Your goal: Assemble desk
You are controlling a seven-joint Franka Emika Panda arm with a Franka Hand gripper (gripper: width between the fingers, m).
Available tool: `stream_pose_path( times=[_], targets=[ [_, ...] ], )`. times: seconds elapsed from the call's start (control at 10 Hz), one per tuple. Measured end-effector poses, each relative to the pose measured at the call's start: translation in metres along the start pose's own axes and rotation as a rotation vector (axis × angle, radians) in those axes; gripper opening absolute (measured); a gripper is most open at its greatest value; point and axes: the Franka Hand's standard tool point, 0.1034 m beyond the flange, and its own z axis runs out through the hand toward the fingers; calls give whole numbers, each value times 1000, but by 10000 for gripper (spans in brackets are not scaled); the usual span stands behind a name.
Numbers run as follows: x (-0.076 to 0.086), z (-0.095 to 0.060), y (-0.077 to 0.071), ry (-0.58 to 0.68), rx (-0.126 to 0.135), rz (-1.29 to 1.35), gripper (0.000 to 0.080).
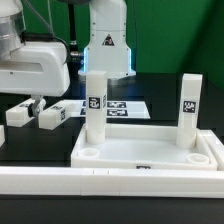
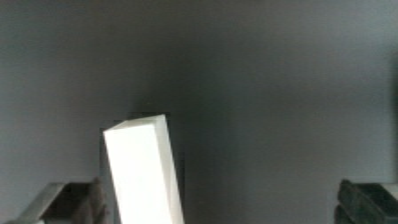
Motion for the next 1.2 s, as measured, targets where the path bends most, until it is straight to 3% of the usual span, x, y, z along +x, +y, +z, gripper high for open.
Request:
stream_pose_path(
  times=[0.2, 0.3, 0.5, 0.6, 1.0, 1.2],
  targets=[
    [-23, 17, -6, -47, 57, 106, 649],
    [-31, 21, -12, -64, 62, 115, 649],
    [-26, 20, -9, -80, 65, 114, 649],
    [-32, 22, -11, -125, 75, 114, 649],
    [-45, 23, -15, -386, 133, 111, 649],
    [-49, 25, -13, -516, 145, 107, 649]
  ],
)
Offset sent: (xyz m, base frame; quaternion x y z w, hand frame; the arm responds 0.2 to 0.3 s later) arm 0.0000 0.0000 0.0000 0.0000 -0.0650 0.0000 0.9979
